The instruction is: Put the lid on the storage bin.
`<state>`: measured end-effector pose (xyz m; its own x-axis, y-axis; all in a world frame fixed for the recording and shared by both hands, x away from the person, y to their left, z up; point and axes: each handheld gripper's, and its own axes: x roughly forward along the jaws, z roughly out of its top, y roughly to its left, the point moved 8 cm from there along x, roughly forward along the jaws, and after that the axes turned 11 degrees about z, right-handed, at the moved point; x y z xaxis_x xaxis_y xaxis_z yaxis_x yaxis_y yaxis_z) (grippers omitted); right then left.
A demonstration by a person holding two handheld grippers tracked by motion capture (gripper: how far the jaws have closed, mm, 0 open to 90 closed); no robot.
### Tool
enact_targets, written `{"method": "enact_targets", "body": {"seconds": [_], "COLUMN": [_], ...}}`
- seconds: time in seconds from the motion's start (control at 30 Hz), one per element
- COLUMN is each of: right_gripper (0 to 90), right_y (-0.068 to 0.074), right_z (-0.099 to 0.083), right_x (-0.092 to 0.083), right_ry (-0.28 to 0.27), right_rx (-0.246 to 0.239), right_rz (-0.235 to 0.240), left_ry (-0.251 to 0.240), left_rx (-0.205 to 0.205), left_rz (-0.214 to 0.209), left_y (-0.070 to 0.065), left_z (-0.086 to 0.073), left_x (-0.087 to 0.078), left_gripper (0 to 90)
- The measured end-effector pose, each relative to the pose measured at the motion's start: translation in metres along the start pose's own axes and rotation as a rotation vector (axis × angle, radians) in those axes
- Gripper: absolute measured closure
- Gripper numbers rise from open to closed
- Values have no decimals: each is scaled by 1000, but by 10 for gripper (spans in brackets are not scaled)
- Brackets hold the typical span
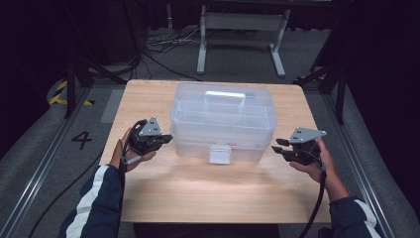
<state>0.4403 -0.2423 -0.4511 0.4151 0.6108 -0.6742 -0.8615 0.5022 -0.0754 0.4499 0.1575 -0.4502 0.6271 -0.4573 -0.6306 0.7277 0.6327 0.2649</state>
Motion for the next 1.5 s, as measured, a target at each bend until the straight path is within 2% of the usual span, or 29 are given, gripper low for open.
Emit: {"method": "enact_targets", "body": {"seconds": [0.27,0.5,0.7,1.13,1.37,1.5], "right_gripper": [662,658,653,623,596,580], "right_y": [1,2,3,4,4,3], "right_z": [0,0,-1,-8,-16,-21], "right_x": [0,-2,-2,-1,0,0], "right_ry": [4,11,21,59,89,97], "right_rx": [-5,-16,-19,-34,-41,-42], "right_rz": [-1,-10,-12,-25,-34,-36], "left_ry": [-2,27,35,74,90,105], "left_rx": [-9,23,31,36,24,36], "left_rz": [2,13,15,49,62,71], "left_y": [-2,-5,-7,-6,-5,-6], "left_z": [-2,-8,-11,-35,-47,-53], "left_x": [0,1,-2,-8,-10,-11], "left_gripper": [900,870,857,785,729,693]}}
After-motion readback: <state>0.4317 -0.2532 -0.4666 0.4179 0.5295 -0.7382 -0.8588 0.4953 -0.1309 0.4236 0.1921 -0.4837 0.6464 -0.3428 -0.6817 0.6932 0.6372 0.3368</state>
